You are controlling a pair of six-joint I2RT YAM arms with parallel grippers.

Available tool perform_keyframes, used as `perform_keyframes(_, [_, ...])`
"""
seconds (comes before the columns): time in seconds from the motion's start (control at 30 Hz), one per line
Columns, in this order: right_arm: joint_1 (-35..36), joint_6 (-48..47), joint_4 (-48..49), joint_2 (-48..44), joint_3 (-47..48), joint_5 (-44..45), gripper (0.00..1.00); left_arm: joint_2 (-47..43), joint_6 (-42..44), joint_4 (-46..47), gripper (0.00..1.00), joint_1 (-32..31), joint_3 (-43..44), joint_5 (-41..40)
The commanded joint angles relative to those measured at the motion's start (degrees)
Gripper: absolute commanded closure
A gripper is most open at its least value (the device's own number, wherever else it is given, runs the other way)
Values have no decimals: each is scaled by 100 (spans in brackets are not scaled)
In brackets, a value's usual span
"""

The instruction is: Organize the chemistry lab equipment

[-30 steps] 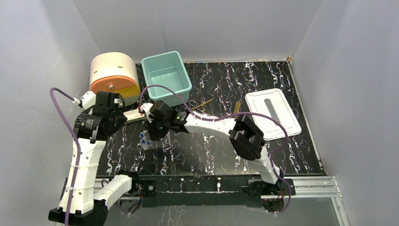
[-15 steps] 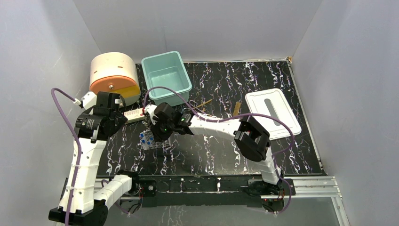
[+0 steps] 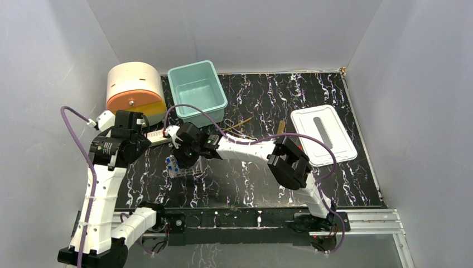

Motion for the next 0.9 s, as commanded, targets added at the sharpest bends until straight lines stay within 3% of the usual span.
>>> perform_keyframes(0.0, [25, -99, 101, 123, 502, 15, 71, -65, -53, -93, 60, 7, -9, -181])
perform_keyframes(0.47, [25, -163, 39, 175, 598, -100, 71, -47, -55, -76, 60, 5, -40, -177])
perform_keyframes(0.87, [-168, 271, 548, -995, -387, 198, 71, -174, -357, 53, 60, 7, -410, 16])
